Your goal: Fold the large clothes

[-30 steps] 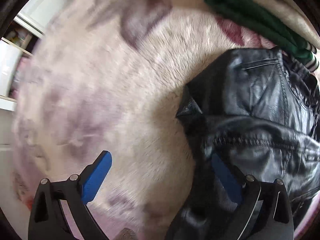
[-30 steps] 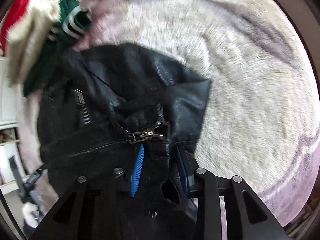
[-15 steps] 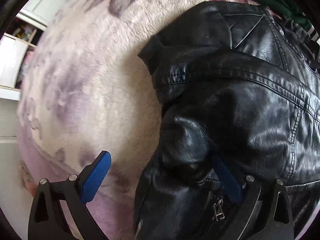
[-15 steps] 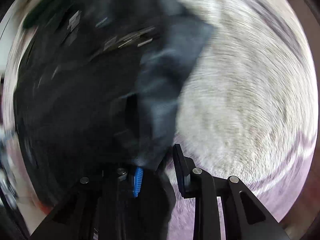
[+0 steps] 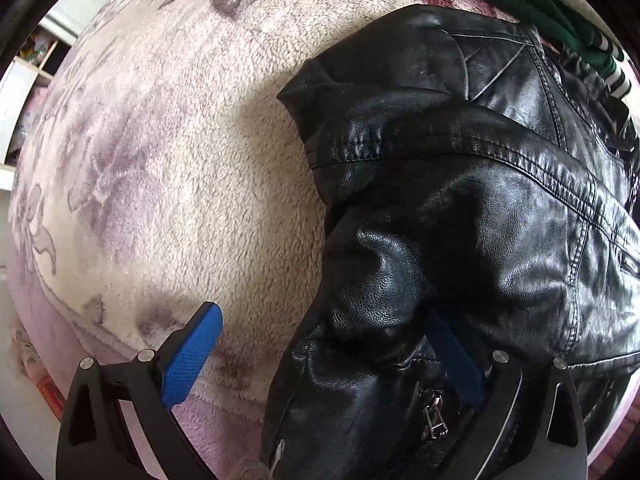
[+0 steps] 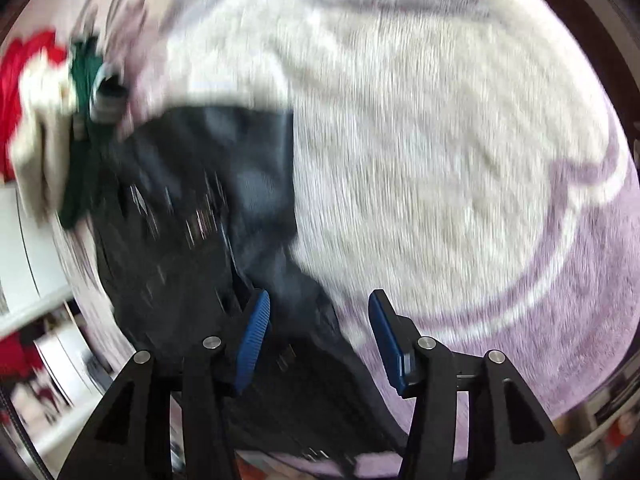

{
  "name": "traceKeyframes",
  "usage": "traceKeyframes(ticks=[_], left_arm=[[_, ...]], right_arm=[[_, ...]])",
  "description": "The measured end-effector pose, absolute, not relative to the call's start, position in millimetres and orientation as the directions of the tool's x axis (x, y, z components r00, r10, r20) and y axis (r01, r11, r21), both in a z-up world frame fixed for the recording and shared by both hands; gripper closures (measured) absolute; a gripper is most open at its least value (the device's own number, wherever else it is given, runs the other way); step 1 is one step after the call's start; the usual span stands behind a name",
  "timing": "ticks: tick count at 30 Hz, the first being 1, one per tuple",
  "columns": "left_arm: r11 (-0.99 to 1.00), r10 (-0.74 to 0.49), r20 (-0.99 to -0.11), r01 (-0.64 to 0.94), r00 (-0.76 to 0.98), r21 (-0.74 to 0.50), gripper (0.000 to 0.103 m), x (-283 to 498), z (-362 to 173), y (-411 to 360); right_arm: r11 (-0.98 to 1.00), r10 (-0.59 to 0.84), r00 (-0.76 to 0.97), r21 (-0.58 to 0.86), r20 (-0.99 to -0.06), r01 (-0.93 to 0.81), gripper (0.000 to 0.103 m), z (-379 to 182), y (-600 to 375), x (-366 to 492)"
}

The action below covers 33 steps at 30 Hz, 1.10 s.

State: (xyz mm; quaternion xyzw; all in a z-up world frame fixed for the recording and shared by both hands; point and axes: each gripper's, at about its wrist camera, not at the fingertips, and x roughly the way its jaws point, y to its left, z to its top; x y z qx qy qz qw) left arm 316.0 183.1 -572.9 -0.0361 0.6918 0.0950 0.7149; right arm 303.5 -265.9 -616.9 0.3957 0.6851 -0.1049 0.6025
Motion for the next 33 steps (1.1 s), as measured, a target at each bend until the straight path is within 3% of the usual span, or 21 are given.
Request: traceKeyframes(ticks=[3, 5, 7, 12, 15, 19, 21, 22, 28, 33], left_arm=[[0.981, 0.083, -0.996, -0.181, 0.038, 0.075, 0.0, 309.9, -577.8, 183.1], [0.98, 0.082, -0.996, -0.184, 0.045, 0.072, 0.0, 306.1, -579.8, 184.5], [0.978, 0.086, -0.995, -0.193, 0.045, 0.076, 0.0, 303.9, -581.1, 186.7], [0.968, 0.167, -0.981, -0.207, 0.095, 0.144, 0.0, 285.0, -545.2, 173.7], [0.953, 0.247, -0.962, -0.21, 0.117, 0.219, 0.0, 268.5, -527.7, 155.4], [0.928, 0.331, -0.938, -0.219, 0.107, 0.302, 0.0, 236.6, -510.0, 111.1], [0.917, 0.36, -0.928, -0.22, 0.093, 0.333, 0.0, 219.8, -502.0, 84.2], [0.915, 0.364, -0.928, -0.22, 0.082, 0.339, 0.0, 209.7, -499.3, 68.9], [0.922, 0.355, -0.935, -0.162, -0.009, 0.352, 0.0, 148.9, -495.1, -33.1], [0.916, 0.399, -0.917, 0.044, -0.012, 0.398, 0.0, 117.2, -519.0, -133.2]], right_arm=[[0.665, 0.488, 0.102, 0.445, -0.867, 0.6, 0.049, -613.2, -239.6, 326.9], [0.75, 0.444, 0.046, 0.399, -0.895, 0.527, 0.05, -617.2, -200.8, 342.4], [0.846, 0.333, -0.052, 0.273, -0.942, 0.458, 0.081, -628.2, -180.7, 342.1], [0.884, 0.204, 0.023, 0.194, -0.979, 0.425, 0.091, -598.9, -171.8, 339.3], [0.904, 0.22, -0.034, 0.191, -0.975, 0.382, 0.088, -620.4, -182.6, 334.8], [0.863, 0.402, -0.12, 0.332, -0.908, 0.381, 0.076, -630.3, -199.8, 342.8], [0.888, 0.394, -0.135, 0.338, -0.909, 0.312, 0.056, -610.0, -212.1, 339.2], [0.899, 0.387, -0.142, 0.339, -0.911, 0.275, 0.052, -600.0, -219.9, 333.2], [0.943, 0.332, -0.245, 0.314, -0.911, 0.109, 0.051, -565.2, -277.4, 276.2], [0.969, 0.247, -0.3, 0.232, -0.921, 0.084, 0.051, -570.4, -338.1, 225.8]])
